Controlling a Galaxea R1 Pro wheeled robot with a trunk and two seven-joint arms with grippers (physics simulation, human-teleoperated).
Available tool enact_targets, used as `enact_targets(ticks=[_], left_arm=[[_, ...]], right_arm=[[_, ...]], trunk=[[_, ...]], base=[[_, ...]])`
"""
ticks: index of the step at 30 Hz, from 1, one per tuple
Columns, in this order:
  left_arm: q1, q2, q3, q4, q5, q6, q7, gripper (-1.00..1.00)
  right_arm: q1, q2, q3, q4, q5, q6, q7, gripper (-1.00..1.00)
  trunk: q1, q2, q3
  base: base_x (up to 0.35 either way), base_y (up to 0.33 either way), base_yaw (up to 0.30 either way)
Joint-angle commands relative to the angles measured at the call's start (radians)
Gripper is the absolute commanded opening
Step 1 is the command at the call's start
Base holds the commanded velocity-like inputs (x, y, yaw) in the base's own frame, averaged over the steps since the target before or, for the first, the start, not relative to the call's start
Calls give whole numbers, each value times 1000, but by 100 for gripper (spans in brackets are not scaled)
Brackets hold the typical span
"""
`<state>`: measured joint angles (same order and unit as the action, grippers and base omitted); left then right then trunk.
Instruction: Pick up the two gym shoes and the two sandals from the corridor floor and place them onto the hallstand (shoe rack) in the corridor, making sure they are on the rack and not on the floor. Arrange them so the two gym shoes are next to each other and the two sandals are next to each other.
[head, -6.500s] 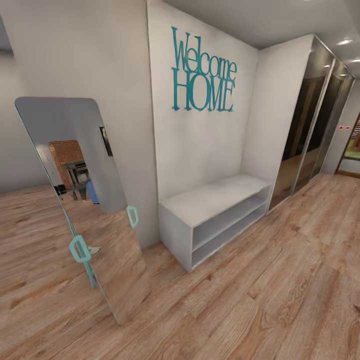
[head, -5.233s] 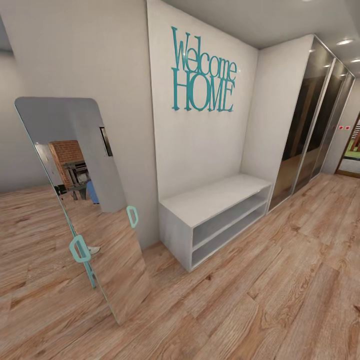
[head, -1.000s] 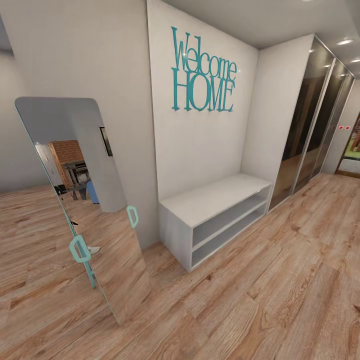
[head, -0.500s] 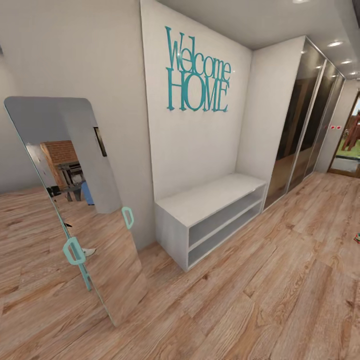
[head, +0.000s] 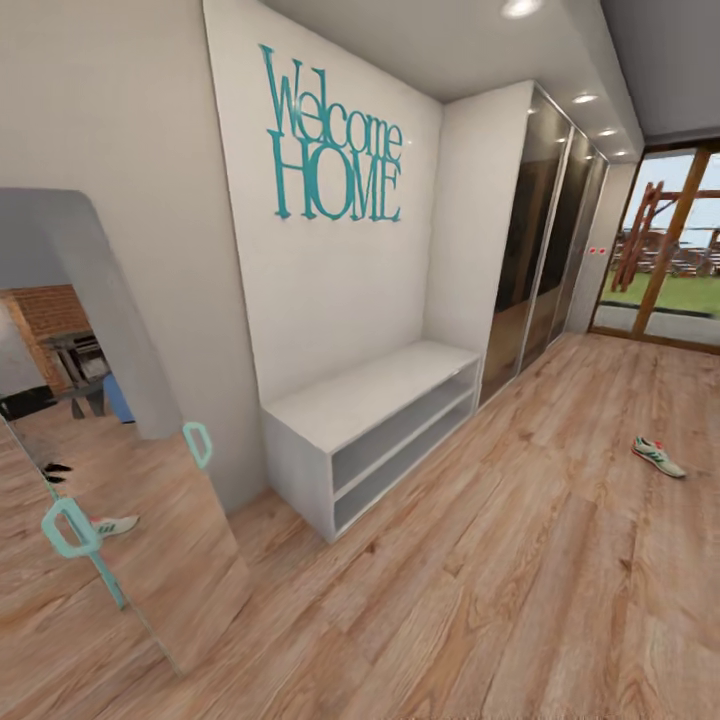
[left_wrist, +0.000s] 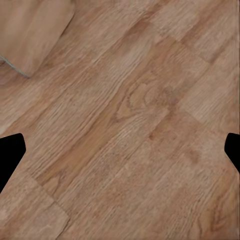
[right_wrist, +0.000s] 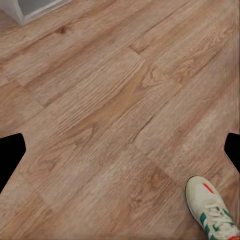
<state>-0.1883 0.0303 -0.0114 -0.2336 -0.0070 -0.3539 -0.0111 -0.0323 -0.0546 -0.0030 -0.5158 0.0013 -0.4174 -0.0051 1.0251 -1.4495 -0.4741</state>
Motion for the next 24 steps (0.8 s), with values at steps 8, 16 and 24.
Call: enact_targets(ticks=[8, 16, 24], left_arm=[[0, 1, 0, 0, 1, -3, -1, 100], [0, 2, 1, 0, 1, -4, -1, 100], [0, 2, 1, 0, 1, -4, -1, 100]], right_arm=[[-1, 1, 0, -1, 0, -4, 0, 100], [0, 1, 1, -3, 1, -4, 1, 100], [0, 1, 1, -4, 2, -4, 2, 100]], trunk=[[0, -1, -5], [0, -1, -5], [0, -1, -5]], base=[[0, -259, -110], [76, -266, -13], [79, -264, -2]])
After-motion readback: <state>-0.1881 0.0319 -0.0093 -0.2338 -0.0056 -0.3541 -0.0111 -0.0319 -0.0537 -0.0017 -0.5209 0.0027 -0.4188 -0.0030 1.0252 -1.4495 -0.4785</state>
